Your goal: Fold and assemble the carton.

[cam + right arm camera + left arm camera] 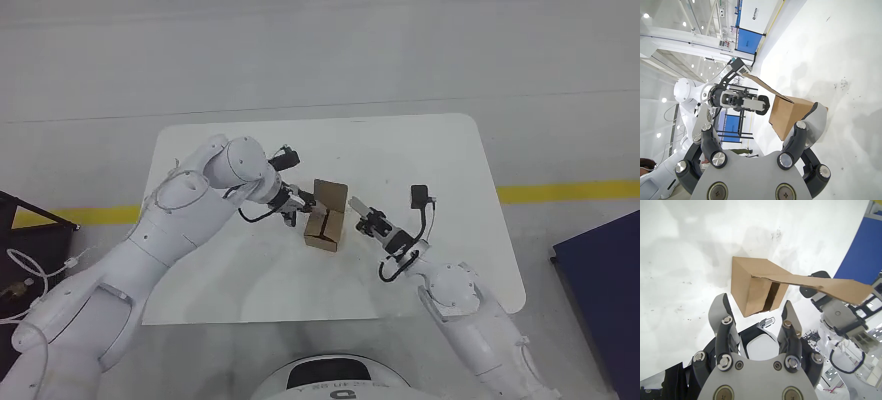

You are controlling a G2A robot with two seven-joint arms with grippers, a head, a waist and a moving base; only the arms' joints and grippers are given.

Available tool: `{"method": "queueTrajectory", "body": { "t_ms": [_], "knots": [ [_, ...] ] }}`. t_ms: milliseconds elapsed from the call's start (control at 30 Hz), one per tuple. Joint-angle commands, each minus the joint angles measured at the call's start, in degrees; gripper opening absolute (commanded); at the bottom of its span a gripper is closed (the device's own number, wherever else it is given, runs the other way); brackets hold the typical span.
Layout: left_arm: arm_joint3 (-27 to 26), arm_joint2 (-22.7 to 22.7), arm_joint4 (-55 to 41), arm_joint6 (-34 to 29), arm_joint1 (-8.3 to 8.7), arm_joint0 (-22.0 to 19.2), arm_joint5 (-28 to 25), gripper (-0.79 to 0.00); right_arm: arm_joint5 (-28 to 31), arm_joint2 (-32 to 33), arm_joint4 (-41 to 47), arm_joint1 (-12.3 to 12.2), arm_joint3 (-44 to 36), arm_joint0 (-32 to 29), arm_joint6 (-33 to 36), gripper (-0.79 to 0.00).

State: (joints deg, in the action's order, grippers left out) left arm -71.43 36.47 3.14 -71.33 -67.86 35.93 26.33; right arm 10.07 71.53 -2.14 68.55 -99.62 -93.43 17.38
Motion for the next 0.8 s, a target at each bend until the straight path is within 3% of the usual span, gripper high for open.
{"method": "queueTrajectory", "body": {
  "t_ms": [0,200,367,500,600,767],
  "knots": [
    [-0.12,3.52,-0.22,0.57,1.45,1.7,0.05,0.0,-0.51,-0.2,-2.75,-0.06,-0.9,-0.09,-0.54,0.0],
    [-2.07,13.35,1.97,0.64,5.98,7.97,0.25,0.0,-2.63,-2.08,-16.65,-0.53,-6.69,-2.22,-0.31,0.0],
    [-1.76,17.0,0.32,0.32,7.3,11.01,-0.73,0.0,-10.86,-5.75,-39.09,-1.14,-11.48,-2.61,4.16,0.0],
    [1.61,14.81,-2.27,0.92,6.11,9.24,-2.17,0.0,-13.74,-9.05,-46.02,-1.11,-13.19,-2.63,7.42,0.0],
    [4.73,11.05,-2.76,2.77,4.43,7.19,-7.07,0.0,-14.21,-10.63,-50.48,-1.26,-13.65,-2.37,11.36,0.0],
    [11.45,6.47,-6.75,4.08,1.28,3.3,-9.64,0.0,-17.46,-13.89,-61.34,-1.26,-13.84,-1.55,15.5,0.0]
  ]
}}
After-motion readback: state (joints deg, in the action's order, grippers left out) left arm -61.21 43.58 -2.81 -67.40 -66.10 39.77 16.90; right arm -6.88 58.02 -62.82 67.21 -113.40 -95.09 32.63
